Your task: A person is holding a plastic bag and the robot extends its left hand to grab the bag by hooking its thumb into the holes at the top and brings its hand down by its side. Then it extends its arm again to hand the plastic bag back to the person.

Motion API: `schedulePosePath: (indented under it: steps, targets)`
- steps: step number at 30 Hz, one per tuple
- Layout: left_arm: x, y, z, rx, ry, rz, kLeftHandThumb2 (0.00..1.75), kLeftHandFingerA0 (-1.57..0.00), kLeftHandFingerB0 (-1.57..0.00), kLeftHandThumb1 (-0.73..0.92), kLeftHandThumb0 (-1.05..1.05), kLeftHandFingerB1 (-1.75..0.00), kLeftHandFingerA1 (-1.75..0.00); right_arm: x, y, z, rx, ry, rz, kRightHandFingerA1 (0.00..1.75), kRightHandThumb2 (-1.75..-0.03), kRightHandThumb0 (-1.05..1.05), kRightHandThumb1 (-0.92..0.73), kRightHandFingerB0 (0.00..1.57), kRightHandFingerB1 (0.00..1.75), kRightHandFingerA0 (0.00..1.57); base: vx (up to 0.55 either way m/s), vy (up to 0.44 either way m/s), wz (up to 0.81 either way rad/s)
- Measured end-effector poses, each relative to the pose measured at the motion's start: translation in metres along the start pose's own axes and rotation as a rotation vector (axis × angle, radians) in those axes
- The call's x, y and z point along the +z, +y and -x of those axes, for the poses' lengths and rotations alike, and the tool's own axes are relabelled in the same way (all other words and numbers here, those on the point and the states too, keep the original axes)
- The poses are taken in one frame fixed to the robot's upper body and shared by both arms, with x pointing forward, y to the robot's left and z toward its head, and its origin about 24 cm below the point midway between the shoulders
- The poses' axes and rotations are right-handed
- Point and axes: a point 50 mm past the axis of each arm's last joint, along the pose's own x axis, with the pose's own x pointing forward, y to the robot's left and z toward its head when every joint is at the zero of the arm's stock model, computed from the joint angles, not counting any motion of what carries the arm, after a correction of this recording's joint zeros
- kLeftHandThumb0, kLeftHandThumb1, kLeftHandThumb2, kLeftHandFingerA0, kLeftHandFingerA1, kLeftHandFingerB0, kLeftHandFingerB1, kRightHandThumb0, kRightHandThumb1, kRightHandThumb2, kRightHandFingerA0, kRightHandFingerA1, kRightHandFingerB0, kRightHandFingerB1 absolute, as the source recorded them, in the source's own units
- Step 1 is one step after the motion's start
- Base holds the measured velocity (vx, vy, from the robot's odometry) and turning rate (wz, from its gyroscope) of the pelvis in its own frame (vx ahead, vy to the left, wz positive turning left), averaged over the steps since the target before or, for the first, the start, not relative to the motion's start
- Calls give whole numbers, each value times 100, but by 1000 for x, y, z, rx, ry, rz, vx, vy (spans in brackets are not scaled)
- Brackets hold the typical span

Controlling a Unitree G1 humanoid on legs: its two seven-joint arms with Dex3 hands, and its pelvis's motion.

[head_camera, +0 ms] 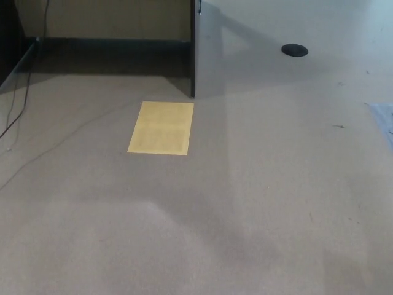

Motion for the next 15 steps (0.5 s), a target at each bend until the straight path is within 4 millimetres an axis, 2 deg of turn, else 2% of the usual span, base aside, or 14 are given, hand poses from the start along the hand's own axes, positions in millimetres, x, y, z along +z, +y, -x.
schedulePosePath:
  steps: [4,5,6,7,13,15]
  targets:
    - [0,1,-3,-40,13,-60,64,-29,-22,80,-71,-28,-36,2,-1,-1,-3,-2,1,55,-61,-30,-68,63,43,76,0,0,0]
    - [-1,1,-3,-47,21,-72,94,-21,-14,66,-74,-40,-48,2,-2,-2,-3,-1,1,56,-61,-29,-68,62,43,74,0,0,0]
    - [-1,1,-4,-50,28,-80,94,-21,-14,66,-74,-40,-48,1,-2,-1,-3,1,0,56,-61,-29,-68,62,43,74,0,0,0]
    - [-1,1,-5,-55,38,-88,64,-24,-19,80,-69,-28,-33,1,-2,-1,-2,4,-3,56,-61,-30,-69,62,43,75,0,0,0]
    - [0,2,-8,-56,61,-101,63,-21,-19,78,-67,-27,-31,0,-1,-1,-1,9,-3,55,-61,-30,-68,62,42,75,0,0,0]
    - [0,2,-8,-54,65,-100,63,-22,-20,78,-67,-27,-31,-1,-1,-1,-1,11,-3,60,-61,-31,-68,63,42,76,0,0,0]
